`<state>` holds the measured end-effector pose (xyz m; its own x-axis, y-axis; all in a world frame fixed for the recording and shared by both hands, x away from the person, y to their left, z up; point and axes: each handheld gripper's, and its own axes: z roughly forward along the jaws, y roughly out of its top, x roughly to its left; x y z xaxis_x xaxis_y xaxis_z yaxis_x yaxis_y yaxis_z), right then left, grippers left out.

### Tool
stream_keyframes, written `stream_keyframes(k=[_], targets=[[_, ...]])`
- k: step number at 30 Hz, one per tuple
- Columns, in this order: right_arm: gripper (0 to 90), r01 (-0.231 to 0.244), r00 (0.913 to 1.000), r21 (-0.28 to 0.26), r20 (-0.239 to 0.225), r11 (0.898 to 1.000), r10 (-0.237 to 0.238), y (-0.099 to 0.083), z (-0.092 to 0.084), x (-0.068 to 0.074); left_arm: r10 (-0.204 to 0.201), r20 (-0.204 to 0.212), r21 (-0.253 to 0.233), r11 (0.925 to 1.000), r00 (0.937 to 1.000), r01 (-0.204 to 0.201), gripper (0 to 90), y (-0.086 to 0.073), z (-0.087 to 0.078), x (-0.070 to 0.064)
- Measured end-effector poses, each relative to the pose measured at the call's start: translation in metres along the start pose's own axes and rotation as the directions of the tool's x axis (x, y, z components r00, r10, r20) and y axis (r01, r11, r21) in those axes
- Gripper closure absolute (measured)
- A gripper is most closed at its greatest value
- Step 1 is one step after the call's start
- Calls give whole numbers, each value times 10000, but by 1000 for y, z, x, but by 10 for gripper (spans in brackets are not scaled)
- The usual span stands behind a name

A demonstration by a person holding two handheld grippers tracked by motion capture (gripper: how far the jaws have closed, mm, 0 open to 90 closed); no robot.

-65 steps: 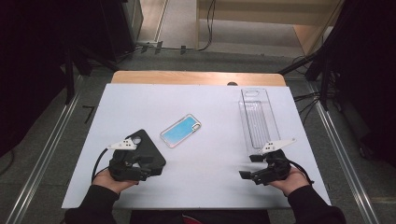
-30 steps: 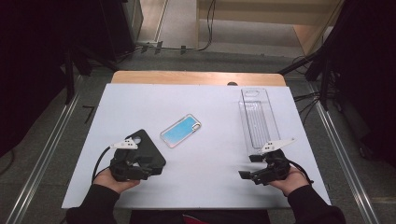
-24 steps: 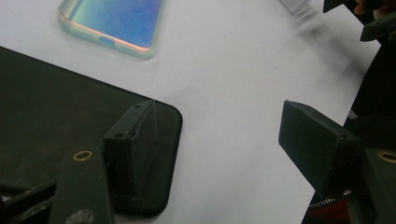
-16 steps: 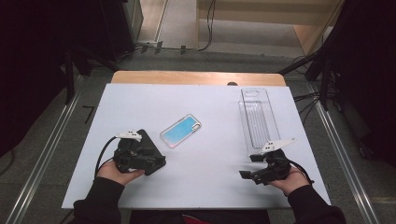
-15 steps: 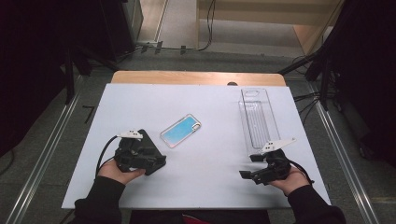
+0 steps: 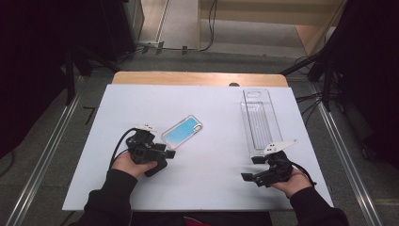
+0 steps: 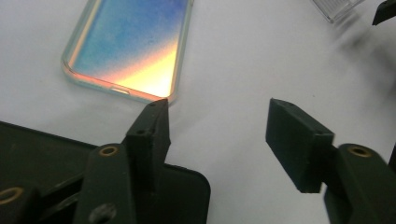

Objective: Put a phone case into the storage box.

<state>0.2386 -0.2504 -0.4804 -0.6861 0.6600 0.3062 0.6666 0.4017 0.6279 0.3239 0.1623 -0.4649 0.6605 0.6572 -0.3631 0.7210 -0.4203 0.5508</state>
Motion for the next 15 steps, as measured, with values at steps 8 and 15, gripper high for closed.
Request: stream_keyframes(k=[8,15], targets=[[144,25,10000,6,-14,10000,-25,0,0,1,430,22,936,9947,9991,-430,898,1,17,-3],[144,75,10000,11,-15,10000,-75,0,0,1,420,-208,1573,9868,9989,-382,898,-5,24,5]])
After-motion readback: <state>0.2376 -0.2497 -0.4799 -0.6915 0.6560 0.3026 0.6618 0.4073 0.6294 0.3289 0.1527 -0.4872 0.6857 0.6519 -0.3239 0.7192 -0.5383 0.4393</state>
